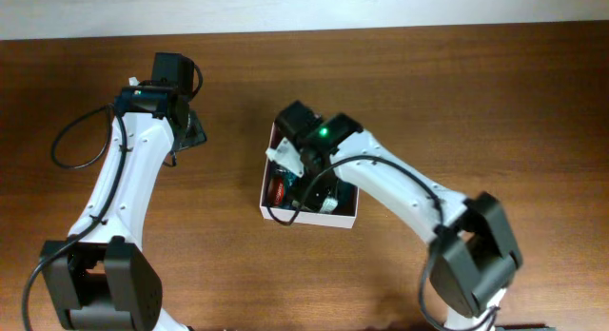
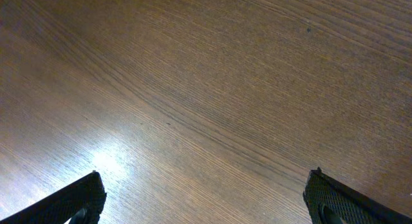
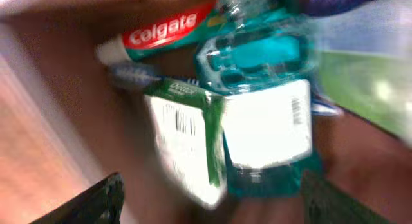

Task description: Pack container

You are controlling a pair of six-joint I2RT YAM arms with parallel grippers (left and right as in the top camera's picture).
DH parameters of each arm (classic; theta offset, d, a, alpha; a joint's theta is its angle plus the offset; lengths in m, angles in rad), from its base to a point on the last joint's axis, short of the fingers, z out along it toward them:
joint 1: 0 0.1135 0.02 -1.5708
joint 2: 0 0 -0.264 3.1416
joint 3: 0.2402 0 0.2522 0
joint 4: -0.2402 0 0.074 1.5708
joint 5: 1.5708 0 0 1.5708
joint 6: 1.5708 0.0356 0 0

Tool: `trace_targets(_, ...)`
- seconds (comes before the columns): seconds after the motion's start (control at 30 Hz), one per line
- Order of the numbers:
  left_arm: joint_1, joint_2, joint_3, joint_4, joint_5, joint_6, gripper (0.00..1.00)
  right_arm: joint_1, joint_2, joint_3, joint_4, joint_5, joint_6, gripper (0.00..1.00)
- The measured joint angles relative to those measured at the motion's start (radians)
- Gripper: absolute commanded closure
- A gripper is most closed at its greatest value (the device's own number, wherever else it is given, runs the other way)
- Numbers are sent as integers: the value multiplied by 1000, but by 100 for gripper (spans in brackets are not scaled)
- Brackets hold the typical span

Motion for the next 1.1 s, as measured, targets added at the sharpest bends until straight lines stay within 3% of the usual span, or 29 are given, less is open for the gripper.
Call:
trace_targets(0.37,0,0,0,0,0,0,1,-185,-250,139,-72,0,77,15)
trace_targets(0.47,0,0,0,0,0,0,1,-272,-280,139,-72,-4,97,1)
trace_targets(0.7,0,0,0,0,0,0,1,-384,-289,139,-75,-5,106,1)
trace_targets(1.1,0,0,0,0,0,0,1,-397,-289,139,-75,-8,106,1)
